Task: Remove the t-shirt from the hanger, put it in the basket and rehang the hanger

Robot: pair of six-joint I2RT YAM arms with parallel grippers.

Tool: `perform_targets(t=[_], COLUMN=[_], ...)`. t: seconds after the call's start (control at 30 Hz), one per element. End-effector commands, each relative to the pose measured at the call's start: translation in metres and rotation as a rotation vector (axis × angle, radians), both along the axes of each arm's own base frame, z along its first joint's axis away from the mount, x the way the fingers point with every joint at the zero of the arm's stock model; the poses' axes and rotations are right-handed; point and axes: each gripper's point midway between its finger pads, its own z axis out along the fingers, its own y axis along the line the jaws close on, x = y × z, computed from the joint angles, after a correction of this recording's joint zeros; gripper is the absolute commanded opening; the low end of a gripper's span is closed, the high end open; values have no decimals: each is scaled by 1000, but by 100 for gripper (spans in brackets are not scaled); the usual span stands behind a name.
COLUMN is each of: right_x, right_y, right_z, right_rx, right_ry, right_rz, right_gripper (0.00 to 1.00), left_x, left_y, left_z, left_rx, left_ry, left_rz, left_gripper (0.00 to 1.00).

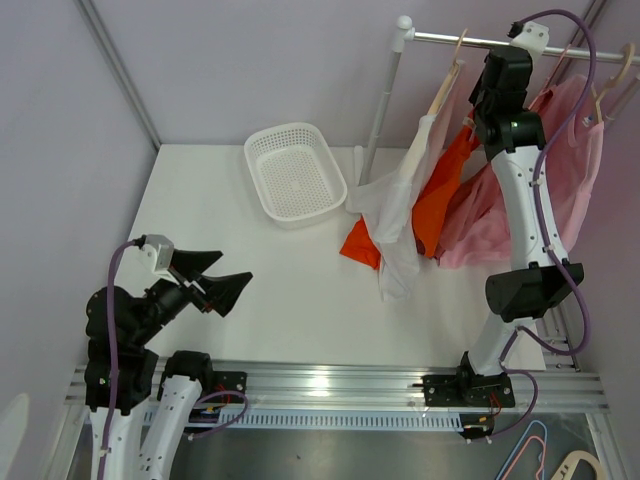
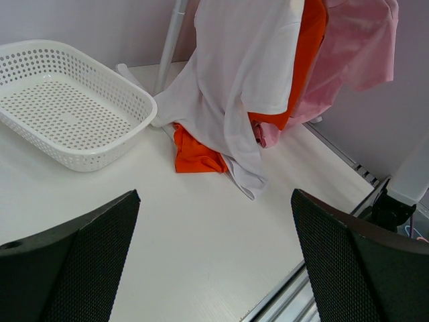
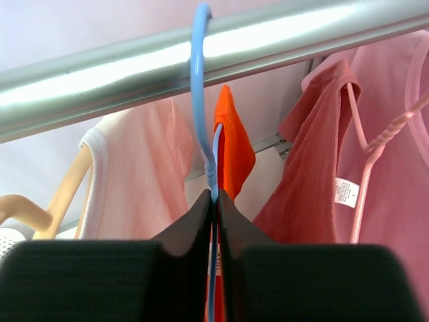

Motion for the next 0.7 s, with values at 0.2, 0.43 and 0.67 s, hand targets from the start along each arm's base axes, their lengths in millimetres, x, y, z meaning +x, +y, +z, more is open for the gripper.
perform_targets(t=[0.2, 0.43, 0.67], right_x=[-7, -5, 4], right_y=[2, -1, -4], right_z=[34, 31, 27], right_rx=[-15, -32, -60], right_ry=[-85, -77, -77], right_rz=[12, -5, -26], right_gripper=[0, 47, 43], left_x=[-1, -1, -1], left_y=[-1, -1, -1], left_z=[4, 3, 3], left_rx=[8, 10, 11], left_ry=[-33, -34, -33], left_rz=[-10, -12, -10], left_gripper=[99, 100, 99])
